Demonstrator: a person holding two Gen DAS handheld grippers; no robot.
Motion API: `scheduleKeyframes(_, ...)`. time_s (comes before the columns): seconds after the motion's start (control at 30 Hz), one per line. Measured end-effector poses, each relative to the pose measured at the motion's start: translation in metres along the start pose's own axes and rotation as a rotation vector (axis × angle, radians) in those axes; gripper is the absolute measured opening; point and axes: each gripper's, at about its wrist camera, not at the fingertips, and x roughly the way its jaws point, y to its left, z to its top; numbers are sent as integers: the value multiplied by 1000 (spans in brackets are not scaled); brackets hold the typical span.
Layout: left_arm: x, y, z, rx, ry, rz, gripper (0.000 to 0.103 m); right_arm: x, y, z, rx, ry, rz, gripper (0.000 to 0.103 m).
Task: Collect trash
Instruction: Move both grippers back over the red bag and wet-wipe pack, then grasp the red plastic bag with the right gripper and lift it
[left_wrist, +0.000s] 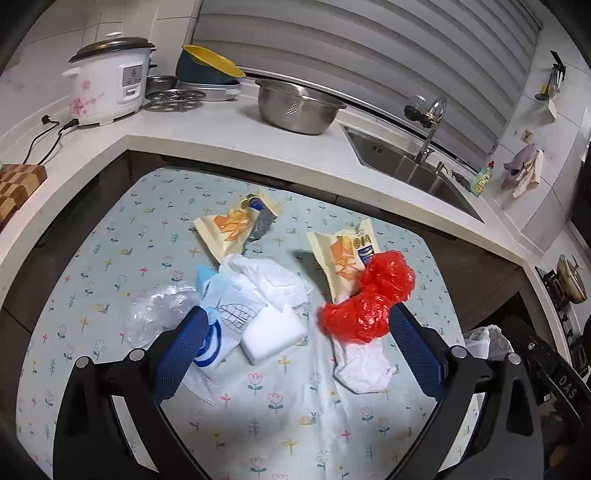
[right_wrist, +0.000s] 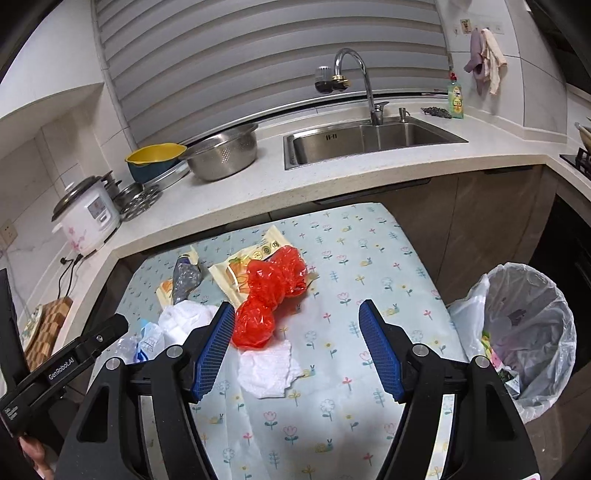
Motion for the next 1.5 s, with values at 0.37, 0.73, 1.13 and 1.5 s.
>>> scheduleKeyframes(0.37,14,65,0,-88,26,65,96,53,32,-11,-9,72,17,72)
scheduleKeyframes(0.73,41,118,-3,-157,67,113,96,114,38,-16,21,137,-4,73)
scheduleKeyframes(1.13,70,139,-12,-210,131,49,81,161,45,-18,37,172,-11,73)
scheduleKeyframes(1.5,68,129,-1,-201,142,-12,18,147,46,-20,25,153,20,28)
